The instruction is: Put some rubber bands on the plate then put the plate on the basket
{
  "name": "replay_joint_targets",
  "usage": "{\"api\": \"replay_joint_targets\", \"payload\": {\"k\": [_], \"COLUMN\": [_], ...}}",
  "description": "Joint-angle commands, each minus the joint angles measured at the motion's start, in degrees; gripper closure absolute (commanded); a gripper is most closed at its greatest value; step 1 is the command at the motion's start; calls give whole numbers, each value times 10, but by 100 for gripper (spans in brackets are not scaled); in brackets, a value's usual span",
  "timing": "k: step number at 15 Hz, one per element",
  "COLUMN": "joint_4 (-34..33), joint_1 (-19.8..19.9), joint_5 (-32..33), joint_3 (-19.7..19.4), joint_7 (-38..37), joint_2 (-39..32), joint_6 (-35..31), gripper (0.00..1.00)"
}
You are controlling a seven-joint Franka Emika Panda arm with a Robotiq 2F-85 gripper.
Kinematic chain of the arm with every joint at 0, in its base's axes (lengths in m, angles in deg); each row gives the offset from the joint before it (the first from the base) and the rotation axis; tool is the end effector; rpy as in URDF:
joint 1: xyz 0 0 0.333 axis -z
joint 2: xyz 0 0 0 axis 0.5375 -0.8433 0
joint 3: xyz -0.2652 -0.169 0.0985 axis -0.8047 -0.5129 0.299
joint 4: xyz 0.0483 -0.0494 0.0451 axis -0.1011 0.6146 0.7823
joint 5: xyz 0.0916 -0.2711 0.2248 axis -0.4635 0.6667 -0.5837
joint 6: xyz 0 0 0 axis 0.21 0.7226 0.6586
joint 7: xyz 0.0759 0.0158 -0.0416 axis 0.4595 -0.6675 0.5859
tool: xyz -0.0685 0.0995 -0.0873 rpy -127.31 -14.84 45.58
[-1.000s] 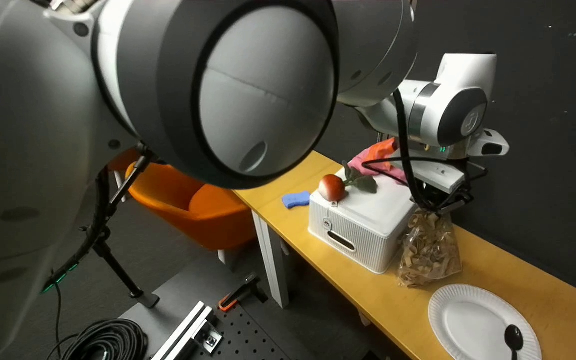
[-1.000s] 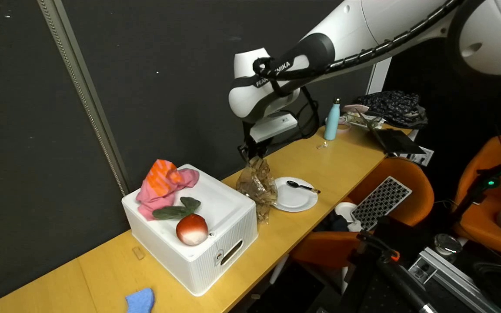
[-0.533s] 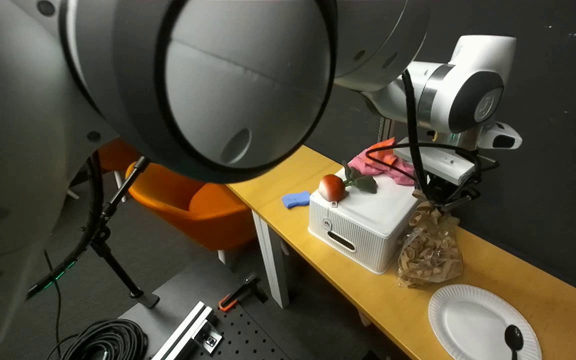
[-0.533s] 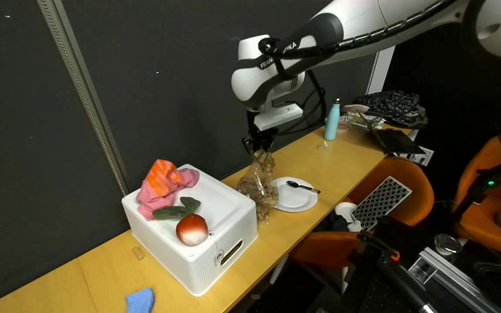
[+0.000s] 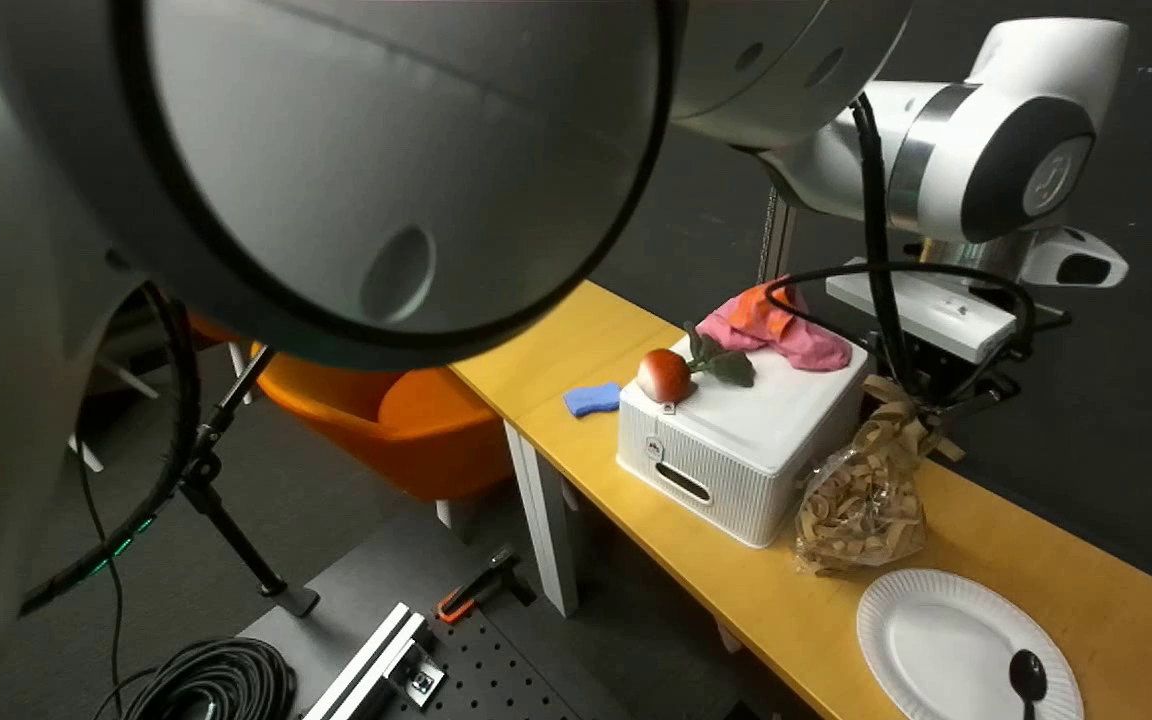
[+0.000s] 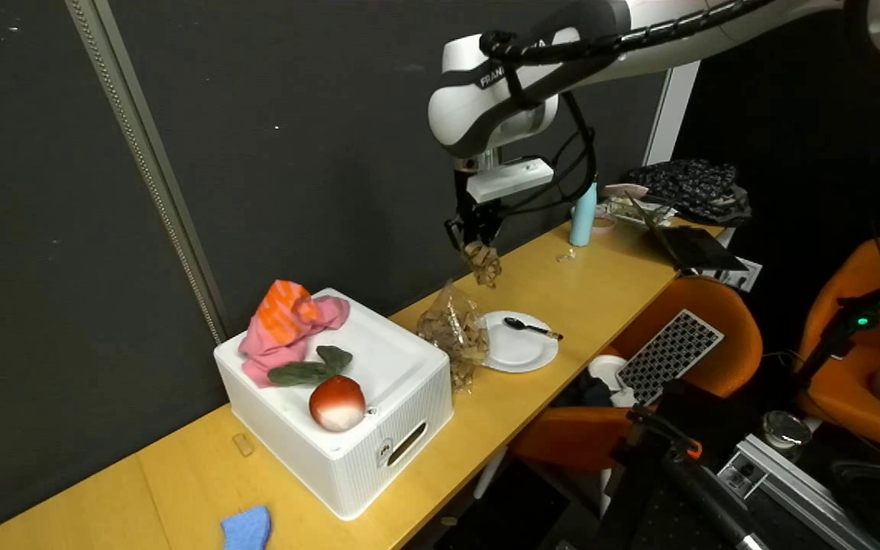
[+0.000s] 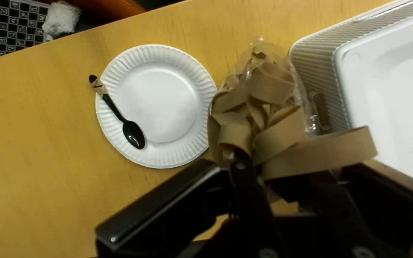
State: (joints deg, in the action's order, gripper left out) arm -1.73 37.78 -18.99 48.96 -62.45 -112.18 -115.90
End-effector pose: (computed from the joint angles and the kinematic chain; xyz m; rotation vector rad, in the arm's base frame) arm 0.6899 -0.1272 0.2793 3.0165 -0.4747 -0.0895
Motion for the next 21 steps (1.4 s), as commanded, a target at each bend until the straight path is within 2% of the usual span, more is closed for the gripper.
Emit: {"api": "replay_joint_targets", "payload": {"k": [1, 7, 12, 17, 21], "joint_4": [4, -4, -30, -53, -36], "joint_1": [21, 46, 42, 40, 41], "joint_5": [-2, 4, 7, 3, 5], "joint_3": [-8, -14, -11, -7, -16], "joint_7": [12, 34, 48, 56, 49], "joint_2": [-7, -73, -149, -199, -217], "joint_6": [-26, -120, -213, -246, -261], "gripper": [97, 97, 97, 97, 97]}}
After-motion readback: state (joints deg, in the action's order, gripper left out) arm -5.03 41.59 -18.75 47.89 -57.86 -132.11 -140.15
